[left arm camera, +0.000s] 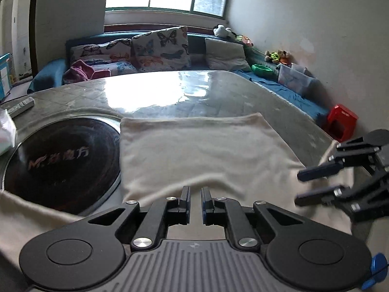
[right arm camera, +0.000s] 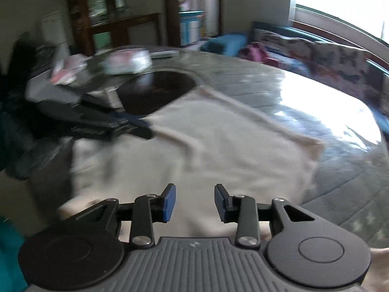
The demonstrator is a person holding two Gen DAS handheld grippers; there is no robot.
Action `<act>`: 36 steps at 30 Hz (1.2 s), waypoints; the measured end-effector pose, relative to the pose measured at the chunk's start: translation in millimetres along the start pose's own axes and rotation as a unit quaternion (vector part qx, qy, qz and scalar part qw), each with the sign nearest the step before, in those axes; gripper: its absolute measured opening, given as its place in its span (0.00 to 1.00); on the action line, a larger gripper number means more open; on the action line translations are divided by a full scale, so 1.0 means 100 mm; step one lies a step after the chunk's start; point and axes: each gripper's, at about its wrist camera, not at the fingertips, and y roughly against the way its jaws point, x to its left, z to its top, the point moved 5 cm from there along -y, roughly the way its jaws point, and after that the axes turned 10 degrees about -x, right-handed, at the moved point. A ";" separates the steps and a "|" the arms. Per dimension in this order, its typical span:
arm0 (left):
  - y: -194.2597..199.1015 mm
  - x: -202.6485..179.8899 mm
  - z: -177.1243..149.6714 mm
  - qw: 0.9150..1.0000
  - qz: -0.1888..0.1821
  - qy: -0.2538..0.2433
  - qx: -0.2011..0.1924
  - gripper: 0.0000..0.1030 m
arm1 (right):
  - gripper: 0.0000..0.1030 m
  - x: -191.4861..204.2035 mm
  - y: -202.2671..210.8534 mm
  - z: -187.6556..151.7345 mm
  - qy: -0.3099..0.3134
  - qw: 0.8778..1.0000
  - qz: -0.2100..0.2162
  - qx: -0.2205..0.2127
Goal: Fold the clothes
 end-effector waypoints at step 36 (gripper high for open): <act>-0.11 0.14 -0.13 1.000 0.006 0.004 0.007 0.26 | 0.46 -1.00 -0.95 0.41 -0.023 0.995 -0.097 -0.006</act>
